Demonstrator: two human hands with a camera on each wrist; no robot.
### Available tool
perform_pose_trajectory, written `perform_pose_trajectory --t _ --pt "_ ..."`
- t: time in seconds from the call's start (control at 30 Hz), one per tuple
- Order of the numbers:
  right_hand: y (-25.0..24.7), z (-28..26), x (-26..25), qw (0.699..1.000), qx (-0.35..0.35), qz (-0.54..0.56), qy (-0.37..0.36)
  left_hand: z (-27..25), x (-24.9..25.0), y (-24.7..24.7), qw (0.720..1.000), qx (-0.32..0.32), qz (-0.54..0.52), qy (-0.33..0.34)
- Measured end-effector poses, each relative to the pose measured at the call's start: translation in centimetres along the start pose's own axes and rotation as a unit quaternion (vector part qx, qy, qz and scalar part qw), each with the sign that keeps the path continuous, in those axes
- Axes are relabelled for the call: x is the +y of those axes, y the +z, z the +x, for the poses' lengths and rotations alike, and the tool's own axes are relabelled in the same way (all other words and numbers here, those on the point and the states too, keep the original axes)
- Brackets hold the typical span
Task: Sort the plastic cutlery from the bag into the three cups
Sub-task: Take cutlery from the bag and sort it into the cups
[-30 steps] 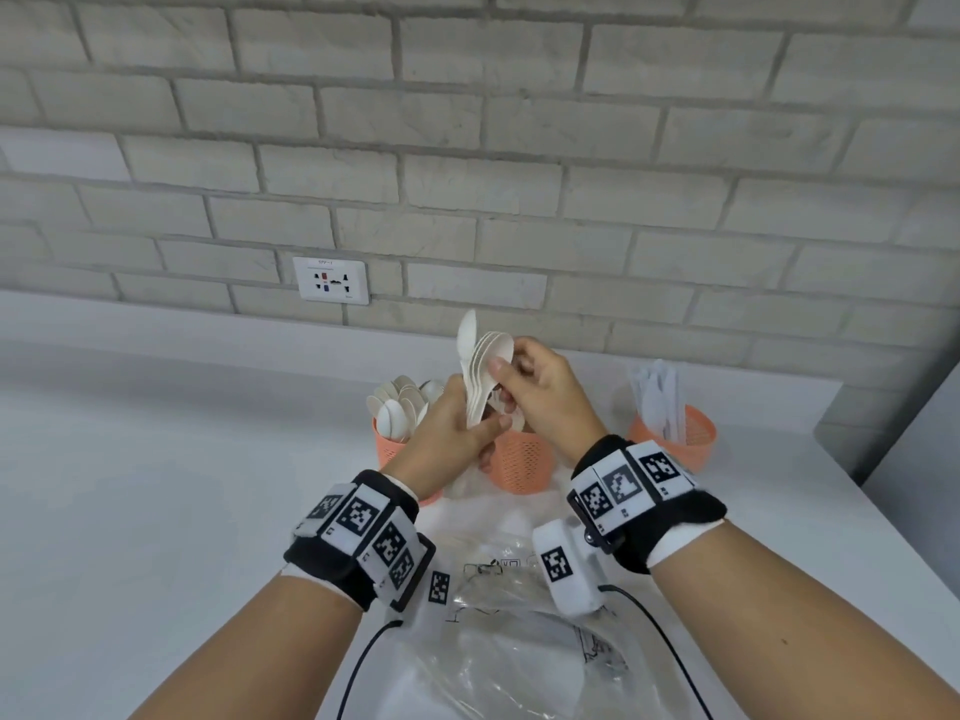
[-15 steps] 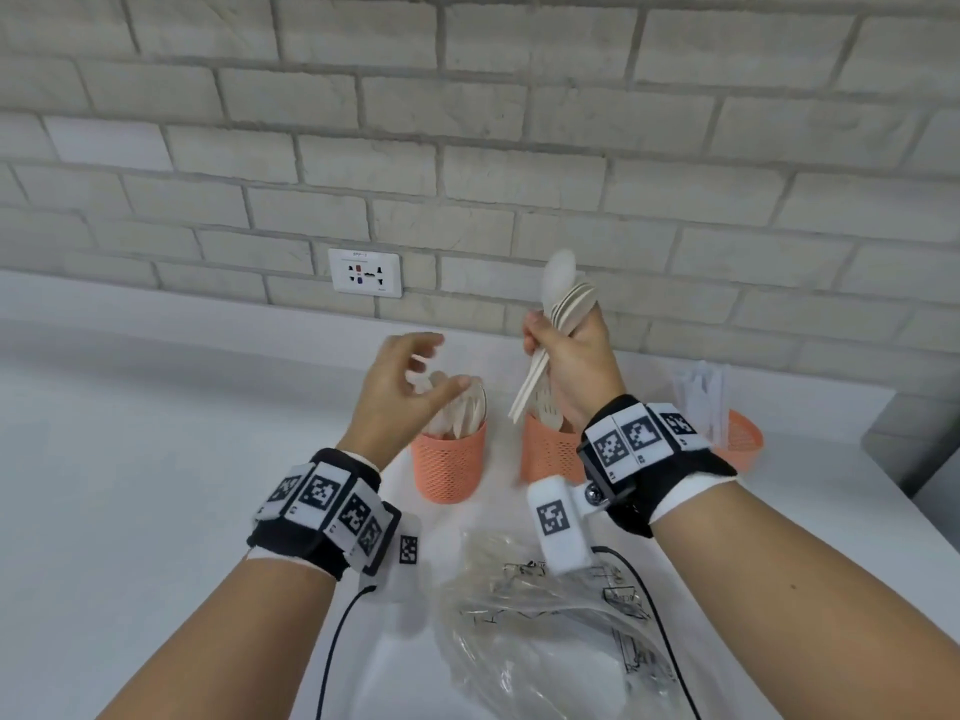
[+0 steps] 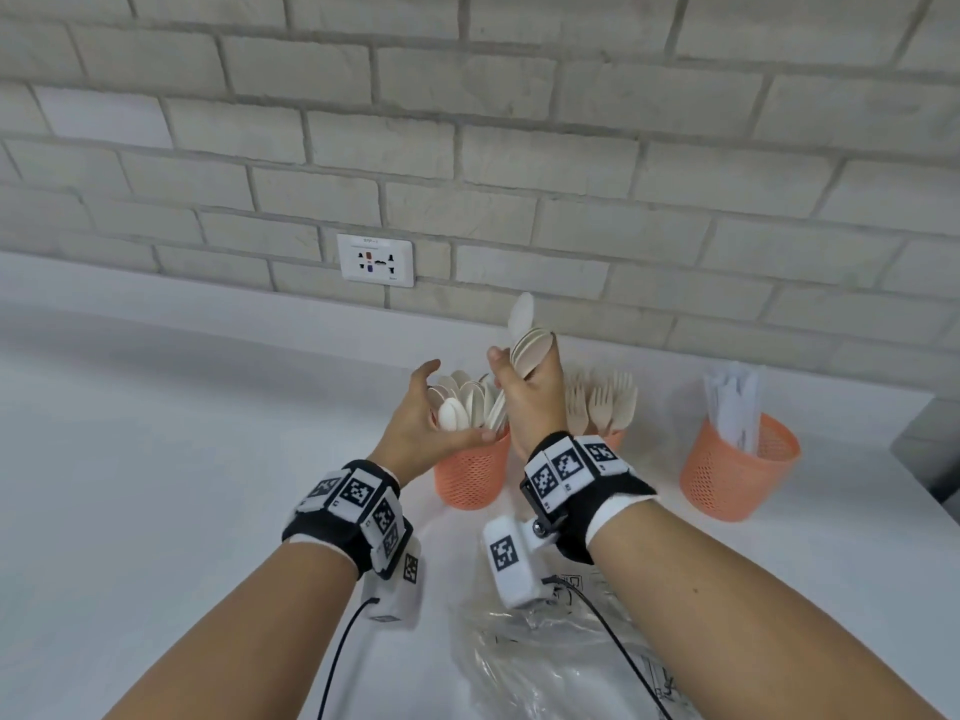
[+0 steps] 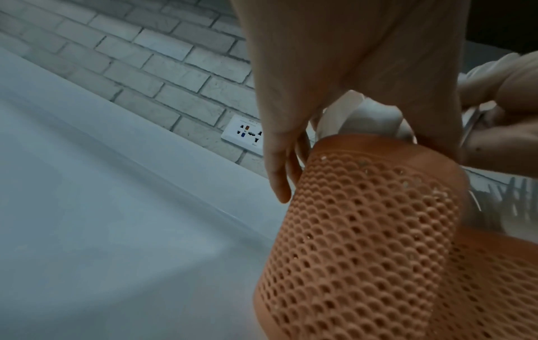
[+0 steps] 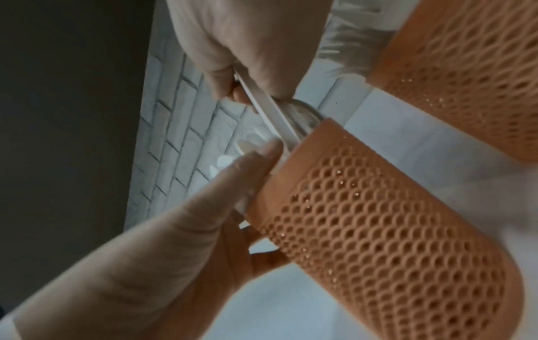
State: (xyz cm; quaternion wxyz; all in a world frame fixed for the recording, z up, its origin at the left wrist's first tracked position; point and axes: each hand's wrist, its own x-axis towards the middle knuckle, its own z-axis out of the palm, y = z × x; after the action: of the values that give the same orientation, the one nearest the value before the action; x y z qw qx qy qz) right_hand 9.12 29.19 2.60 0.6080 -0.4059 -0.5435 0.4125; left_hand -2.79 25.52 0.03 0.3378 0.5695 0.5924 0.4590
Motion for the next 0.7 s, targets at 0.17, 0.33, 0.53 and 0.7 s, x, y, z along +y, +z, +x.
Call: perform_pose_trajectory --t 0.17,0.33,0.53,0.7 --pt "-0.3 1.2 -1.0 0.998 -0.053 0.040 -0.005 -0.3 0.3 0.1 1.000 -0.020 -0.014 0.004" --pt "-0.5 1.9 -0.6 0.929 -0.140 -0.314 -0.141 -0.1 0.0 0.1 1.000 -0.022 -0.002 0.002" --pt "-1.4 1.6 -1.6 0.824 -0.323 -0.465 0.015 -0.2 0.1 -0.2 0.999 -0.041 0.025 -0.015" --pt "-3.0 0.2 -6.1 0.879 -0.269 -0.385 -0.087 -2.6 3.2 -0.6 0.988 0.100 0.063 0.104"
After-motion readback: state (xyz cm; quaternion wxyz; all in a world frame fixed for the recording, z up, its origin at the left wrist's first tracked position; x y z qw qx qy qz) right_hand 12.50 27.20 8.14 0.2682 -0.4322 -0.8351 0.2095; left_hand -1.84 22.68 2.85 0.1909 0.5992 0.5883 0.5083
